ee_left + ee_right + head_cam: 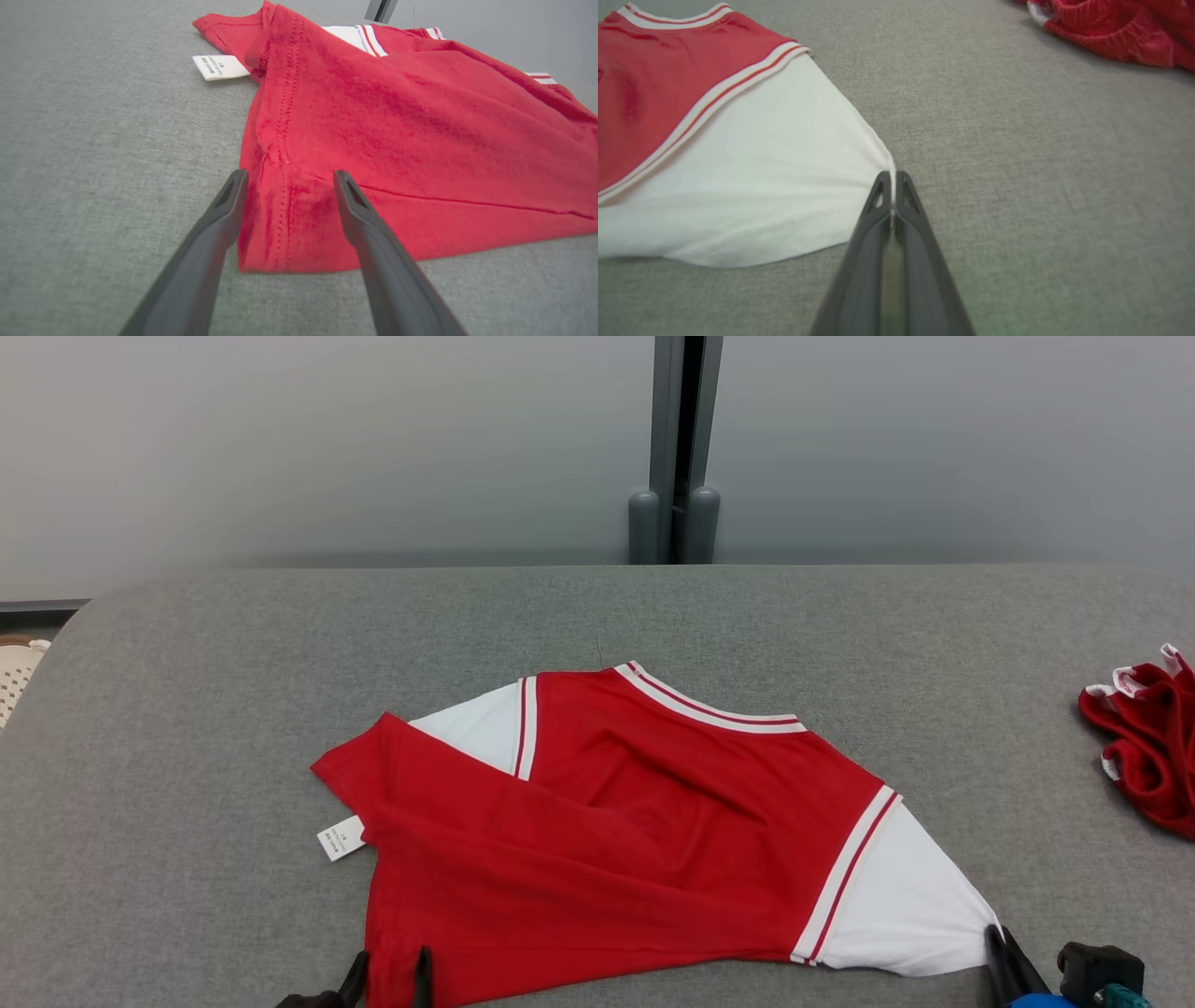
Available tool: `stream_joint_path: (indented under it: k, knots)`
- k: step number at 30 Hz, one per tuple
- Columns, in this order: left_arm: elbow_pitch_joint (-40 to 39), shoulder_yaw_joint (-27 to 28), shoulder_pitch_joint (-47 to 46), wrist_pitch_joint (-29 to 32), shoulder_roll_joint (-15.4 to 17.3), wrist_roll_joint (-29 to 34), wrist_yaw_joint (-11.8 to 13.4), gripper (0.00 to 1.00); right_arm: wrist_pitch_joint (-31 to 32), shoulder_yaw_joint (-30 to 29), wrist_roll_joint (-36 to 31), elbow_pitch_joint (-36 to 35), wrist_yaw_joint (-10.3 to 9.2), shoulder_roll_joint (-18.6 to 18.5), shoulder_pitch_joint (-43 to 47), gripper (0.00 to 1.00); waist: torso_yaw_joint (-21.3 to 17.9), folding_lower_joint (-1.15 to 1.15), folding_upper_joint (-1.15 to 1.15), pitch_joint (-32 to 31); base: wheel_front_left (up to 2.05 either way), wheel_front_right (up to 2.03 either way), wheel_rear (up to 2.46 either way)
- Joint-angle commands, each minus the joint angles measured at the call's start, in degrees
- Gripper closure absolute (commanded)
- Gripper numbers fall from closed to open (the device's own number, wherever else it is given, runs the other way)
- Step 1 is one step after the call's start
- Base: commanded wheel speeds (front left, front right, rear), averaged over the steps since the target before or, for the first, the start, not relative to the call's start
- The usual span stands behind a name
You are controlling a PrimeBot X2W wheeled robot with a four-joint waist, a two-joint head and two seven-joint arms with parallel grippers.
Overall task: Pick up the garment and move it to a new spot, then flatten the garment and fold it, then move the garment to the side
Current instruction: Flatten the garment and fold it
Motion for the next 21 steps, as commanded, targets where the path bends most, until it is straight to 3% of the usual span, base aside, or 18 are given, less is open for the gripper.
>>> stream_joint_path:
  k: [1, 9, 11, 12, 13, 14, 21]
  knots:
    - [0.6, 0.0, -2.0, -0.3, 0.0, 0.5, -0.4, 0.00, 0.1, 0.4, 0.4, -0.2, -0.02, -0.2, -0.4, 1.00, 0.0, 0.00, 0.00, 0.3, 0.00, 0.00, 0.00]
    - [4.2, 0.0, -4.6, -0.3, 0.0, 0.0, -1.2, 0.00, 0.1, 1.6, 1.1, -0.7, -0.02, -0.2, -0.8, 1.00, -0.6, 0.00, 0.00, 1.0, 0.00, 0.00, 0.00]
    - [4.1, -0.2, -4.7, -0.3, 0.0, -0.4, -1.4, 0.26, 0.1, 1.6, 1.2, -0.7, -0.02, -0.2, -0.8, 1.00, -0.7, 0.00, 0.00, 1.1, 0.00, 0.00, 0.00]
    - [4.0, -0.2, -4.7, -0.3, 0.0, -0.4, -1.4, 0.58, 0.1, 1.6, 1.3, -0.8, -0.02, -0.2, -0.8, 1.00, -0.7, 0.00, 0.00, 1.2, 0.00, 0.00, 0.00]
    - [4.0, -0.4, -4.7, -0.3, 0.0, -0.4, -1.5, 0.73, 0.1, 1.6, 1.4, -0.8, -0.02, -0.2, -0.7, 1.00, -0.7, 0.00, 0.00, 1.2, 0.00, 0.00, 0.00]
    - [4.3, -0.5, -4.6, -0.3, 0.0, -0.6, -1.5, 1.00, 0.1, 1.6, 1.4, -0.9, -0.02, -0.2, -0.7, 1.00, -0.7, 0.00, 0.00, 1.2, 0.00, 0.00, 0.00]
    - [1.5, 0.2, -4.8, -0.3, 0.0, 0.0, -1.4, 1.00, 0.0, 2.0, 3.1, -2.9, -0.02, -0.2, -1.2, 1.00, -0.5, 0.00, 0.00, 0.7, 0.00, 0.00, 0.00]
